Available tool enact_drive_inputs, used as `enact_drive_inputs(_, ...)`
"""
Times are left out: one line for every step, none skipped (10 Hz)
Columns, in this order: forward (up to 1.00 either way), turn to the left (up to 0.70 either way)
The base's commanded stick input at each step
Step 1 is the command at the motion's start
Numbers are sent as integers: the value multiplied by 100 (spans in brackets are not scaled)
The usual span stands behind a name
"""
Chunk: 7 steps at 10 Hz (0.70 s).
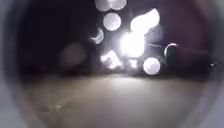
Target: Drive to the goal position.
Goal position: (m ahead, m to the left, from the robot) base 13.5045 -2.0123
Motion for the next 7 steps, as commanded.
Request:
enact_drive_inputs(100, 0)
enact_drive_inputs(100, 0)
enact_drive_inputs(100, 0)
enact_drive_inputs(100, 0)
enact_drive_inputs(100, 0)
enact_drive_inputs(100, -23)
enact_drive_inputs(100, -20)
